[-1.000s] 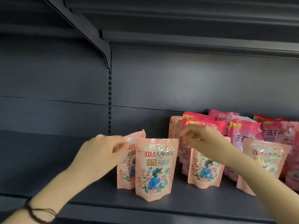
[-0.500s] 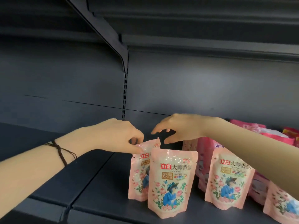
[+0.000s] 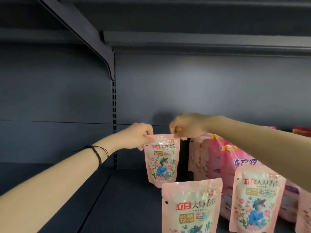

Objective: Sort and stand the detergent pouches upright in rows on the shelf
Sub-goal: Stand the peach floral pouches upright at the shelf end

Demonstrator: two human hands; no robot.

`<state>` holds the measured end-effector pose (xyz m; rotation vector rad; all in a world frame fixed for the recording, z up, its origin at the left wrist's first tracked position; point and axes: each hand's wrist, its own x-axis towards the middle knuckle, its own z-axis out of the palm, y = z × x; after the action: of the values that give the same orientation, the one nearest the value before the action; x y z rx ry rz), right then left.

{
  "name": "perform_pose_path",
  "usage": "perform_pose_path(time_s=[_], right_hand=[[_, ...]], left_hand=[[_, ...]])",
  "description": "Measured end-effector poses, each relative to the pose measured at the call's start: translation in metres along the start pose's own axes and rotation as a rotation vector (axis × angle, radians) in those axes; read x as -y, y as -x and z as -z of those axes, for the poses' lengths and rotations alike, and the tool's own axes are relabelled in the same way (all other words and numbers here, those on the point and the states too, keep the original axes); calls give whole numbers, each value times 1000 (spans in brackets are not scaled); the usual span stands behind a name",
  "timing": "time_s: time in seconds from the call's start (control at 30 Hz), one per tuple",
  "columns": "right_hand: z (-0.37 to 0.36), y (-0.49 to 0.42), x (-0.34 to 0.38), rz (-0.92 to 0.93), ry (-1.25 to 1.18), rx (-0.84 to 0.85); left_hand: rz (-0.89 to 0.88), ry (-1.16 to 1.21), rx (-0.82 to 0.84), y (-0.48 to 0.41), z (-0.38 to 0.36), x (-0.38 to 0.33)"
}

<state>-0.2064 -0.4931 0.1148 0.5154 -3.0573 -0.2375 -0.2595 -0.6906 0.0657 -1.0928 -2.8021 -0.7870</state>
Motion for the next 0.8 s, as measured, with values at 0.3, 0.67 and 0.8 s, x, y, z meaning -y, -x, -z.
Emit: perform_pose_path(time_s=[0.3, 0.67, 0.8], right_hand=[[-20, -62, -42, -122, 182, 183], [-3, -62, -39, -111, 429, 242], [7, -35, -24, -23, 536, 158]], left_hand=[[51, 14, -1, -80, -28, 23], [-67, -312, -59, -82, -27, 33], [-231, -673, -160, -61, -18, 29]])
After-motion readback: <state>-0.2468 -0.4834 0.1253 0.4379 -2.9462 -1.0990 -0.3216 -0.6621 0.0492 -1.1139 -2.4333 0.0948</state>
